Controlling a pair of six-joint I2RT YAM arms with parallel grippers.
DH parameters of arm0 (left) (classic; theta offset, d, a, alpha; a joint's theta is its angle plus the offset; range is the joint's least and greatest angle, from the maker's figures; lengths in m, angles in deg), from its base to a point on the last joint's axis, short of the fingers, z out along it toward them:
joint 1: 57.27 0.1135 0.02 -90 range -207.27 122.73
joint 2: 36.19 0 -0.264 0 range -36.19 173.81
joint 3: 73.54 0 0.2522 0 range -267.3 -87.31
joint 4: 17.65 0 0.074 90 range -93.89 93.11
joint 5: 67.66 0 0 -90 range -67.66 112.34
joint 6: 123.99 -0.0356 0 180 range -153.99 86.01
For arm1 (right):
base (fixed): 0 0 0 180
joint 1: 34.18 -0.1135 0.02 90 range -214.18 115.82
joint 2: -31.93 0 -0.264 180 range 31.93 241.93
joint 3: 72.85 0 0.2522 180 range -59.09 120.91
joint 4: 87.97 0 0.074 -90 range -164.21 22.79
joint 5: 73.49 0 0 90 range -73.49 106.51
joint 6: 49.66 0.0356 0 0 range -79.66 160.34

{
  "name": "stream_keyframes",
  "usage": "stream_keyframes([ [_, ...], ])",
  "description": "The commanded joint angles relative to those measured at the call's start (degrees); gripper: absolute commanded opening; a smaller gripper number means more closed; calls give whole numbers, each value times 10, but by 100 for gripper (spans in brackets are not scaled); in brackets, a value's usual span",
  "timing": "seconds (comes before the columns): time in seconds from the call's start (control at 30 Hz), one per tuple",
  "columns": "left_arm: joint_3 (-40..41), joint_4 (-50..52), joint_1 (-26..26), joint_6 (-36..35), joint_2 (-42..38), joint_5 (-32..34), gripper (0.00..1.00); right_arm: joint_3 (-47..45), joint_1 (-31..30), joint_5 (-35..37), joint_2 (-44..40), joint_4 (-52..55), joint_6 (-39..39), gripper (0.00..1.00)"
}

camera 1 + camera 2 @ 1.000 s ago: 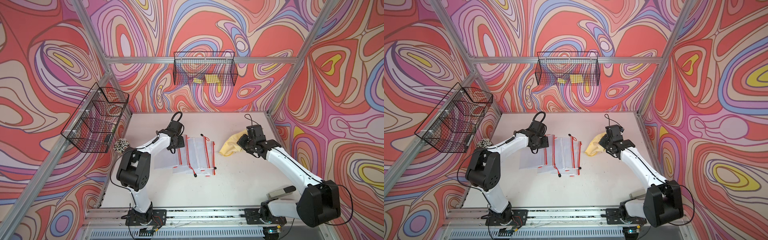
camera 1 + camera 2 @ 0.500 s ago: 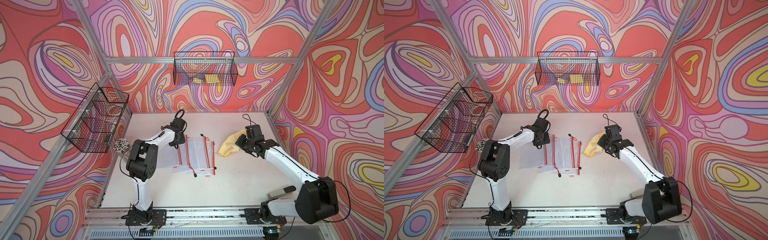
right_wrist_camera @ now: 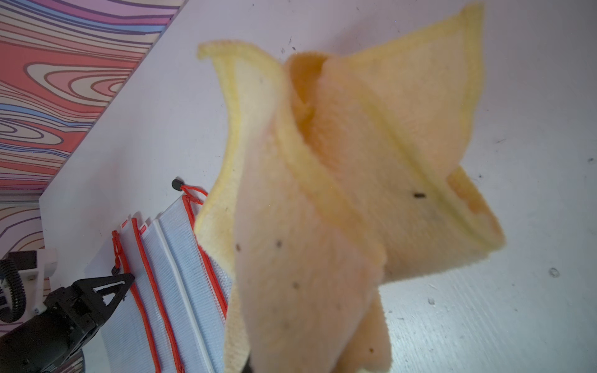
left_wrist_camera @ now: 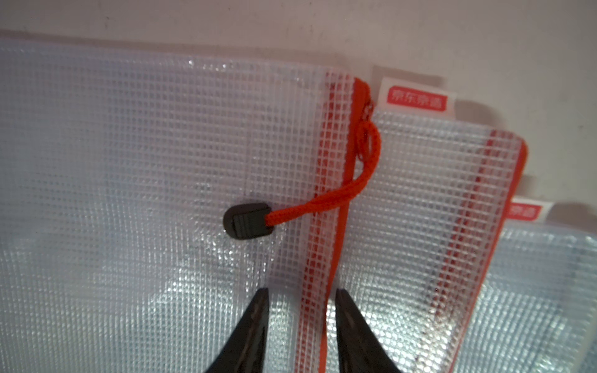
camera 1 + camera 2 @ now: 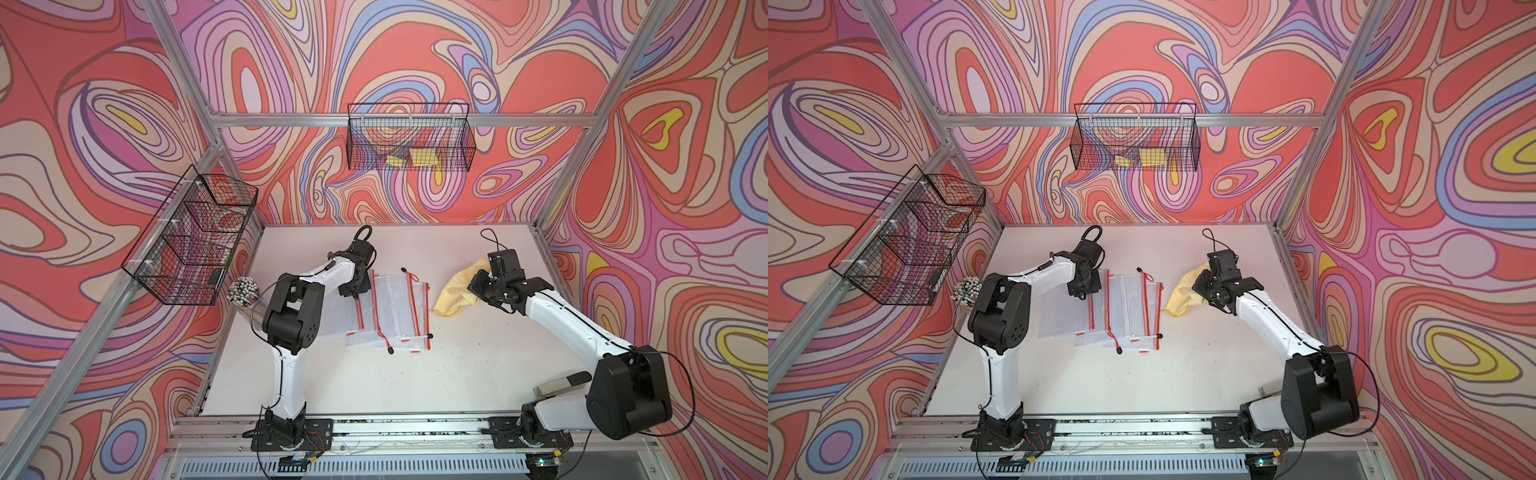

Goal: Wipe the document bag
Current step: Adjust the document bag.

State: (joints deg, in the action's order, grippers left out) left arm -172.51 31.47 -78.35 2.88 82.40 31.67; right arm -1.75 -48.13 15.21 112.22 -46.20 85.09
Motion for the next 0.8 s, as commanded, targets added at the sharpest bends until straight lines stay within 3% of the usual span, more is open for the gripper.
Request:
stream_keyframes([
  [0.0,-14,25,-2,14,14,14,33,4,-2,-8,10,-15,-8,0],
  [0.23,-20,31,-4,13,26,6,0,11,-2,-11,15,-13,-13,0],
  [0.5,-31,41,-35,-14,-51,-11,0,19,-3,-11,9,-6,-15,0],
  [0.6,-42,25,-55,-35,-118,-97,0,21,-2,0,1,1,-14,0],
  [0.77,-26,-114,-70,11,-208,-334,0,28,-3,41,-24,32,-17,0],
])
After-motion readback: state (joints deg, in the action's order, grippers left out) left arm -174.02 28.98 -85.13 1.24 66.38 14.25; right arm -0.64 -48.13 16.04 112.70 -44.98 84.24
